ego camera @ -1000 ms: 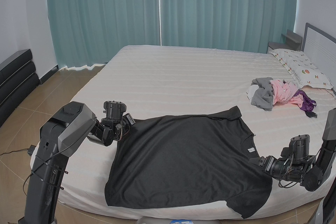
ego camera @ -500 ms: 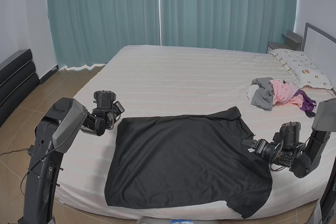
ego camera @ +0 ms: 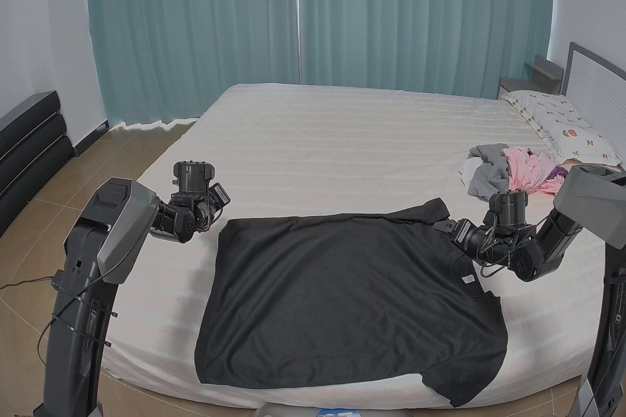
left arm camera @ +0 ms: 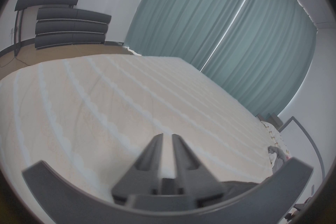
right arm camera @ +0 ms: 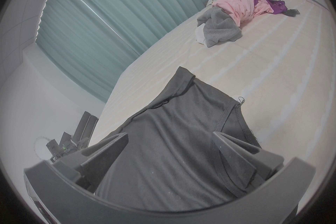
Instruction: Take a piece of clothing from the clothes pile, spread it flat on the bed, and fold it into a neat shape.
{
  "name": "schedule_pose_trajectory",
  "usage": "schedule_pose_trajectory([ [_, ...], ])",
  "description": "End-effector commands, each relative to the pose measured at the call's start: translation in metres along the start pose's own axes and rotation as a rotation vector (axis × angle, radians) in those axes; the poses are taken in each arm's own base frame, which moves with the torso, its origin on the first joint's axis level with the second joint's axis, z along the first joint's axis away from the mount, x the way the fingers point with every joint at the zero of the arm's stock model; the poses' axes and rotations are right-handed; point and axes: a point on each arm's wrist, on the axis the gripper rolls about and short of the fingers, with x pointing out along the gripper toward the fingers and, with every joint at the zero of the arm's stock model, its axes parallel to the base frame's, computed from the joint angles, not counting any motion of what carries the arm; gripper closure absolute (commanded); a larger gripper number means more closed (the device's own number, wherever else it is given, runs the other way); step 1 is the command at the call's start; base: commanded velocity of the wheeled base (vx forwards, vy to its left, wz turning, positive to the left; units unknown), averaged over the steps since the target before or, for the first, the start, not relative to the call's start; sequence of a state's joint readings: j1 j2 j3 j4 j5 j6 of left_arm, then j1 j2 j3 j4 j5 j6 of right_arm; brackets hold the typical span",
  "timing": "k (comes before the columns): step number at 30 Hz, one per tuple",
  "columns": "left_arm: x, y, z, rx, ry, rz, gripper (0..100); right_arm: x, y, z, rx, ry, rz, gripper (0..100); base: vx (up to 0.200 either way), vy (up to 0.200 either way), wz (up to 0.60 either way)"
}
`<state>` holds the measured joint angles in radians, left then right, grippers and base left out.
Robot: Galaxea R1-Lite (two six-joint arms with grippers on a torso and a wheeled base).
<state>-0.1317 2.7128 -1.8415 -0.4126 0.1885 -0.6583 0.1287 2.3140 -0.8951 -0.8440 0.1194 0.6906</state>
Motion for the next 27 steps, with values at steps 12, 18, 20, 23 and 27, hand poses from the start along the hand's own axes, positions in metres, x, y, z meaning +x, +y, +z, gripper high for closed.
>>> schedule_pose_trajectory([
  [12, -0.002, 0.008, -0.028, 0.016, 0.168, -0.034, 0, 0.013, -0.009, 0.006, 0.027, -0.005, -0.008, 0, 0.0, 0.0, 0.0],
  [18, -0.004, 0.006, -0.035, -0.014, 0.219, -0.041, 0, 0.014, -0.009, 0.008, 0.027, -0.009, -0.006, 0, 0.0, 0.0, 0.0],
  [20, -0.005, 0.006, -0.038, -0.018, 0.229, -0.039, 100, 0.015, -0.01, 0.007, 0.028, -0.007, -0.006, 0, 0.0, 0.0, 0.0],
  [23, -0.005, 0.003, -0.036, -0.02, 0.221, -0.047, 100, 0.02, -0.011, 0.009, 0.029, -0.013, -0.004, 0, 0.0, 0.0, 0.0],
  [27, -0.005, 0.001, -0.031, -0.02, 0.193, -0.052, 100, 0.032, -0.015, 0.015, 0.034, -0.021, -0.007, 0, 0.0, 0.0, 0.0],
])
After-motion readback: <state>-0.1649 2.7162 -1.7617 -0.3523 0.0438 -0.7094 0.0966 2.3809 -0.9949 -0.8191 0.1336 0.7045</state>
